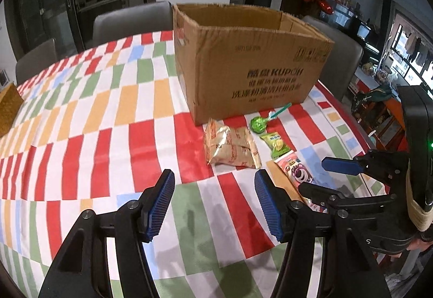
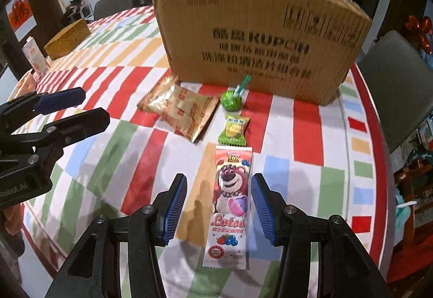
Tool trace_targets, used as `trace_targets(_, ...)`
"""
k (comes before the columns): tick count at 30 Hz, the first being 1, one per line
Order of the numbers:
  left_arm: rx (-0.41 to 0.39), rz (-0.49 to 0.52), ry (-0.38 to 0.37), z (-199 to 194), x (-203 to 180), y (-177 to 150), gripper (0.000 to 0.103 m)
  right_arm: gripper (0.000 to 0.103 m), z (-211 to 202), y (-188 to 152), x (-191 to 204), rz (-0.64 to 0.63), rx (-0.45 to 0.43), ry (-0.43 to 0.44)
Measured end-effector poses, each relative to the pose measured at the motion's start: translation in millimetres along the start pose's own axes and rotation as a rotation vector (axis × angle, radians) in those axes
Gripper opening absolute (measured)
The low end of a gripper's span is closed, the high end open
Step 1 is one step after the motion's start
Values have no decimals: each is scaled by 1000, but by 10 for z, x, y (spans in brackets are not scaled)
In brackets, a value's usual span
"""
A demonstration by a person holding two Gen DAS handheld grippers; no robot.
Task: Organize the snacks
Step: 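Grasp the pink Lotso candy packet with the right tool while the left tool grasps the gold biscuit bag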
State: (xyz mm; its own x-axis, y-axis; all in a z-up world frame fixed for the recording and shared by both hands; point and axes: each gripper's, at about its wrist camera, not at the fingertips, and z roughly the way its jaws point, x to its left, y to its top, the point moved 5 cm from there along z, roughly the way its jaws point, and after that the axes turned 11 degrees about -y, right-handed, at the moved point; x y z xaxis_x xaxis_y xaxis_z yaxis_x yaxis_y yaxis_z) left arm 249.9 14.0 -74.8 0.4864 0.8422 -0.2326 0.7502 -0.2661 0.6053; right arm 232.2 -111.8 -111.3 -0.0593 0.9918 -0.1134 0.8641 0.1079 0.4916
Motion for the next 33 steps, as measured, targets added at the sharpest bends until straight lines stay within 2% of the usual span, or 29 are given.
trace_targets(7, 44, -5, -12, 236, 57, -57, 61, 50, 196, -63, -29, 16, 50, -4)
trace_targets(9, 50, -6, -18, 284, 66, -52, 62, 43, 244, -79, -42, 28, 64, 1)
trace_targets(16, 46, -16, -44, 446, 97, 24, 67, 34, 318, -84, -31, 33, 67, 5)
trace_targets(29, 89, -39, -56, 864, 160, 245, 69, 31, 399, 12, -53, 47, 55, 20)
trace_targets(33, 92, -46, -62, 938, 158, 265, 67, 31, 412, 22, -69, 48, 50, 25)
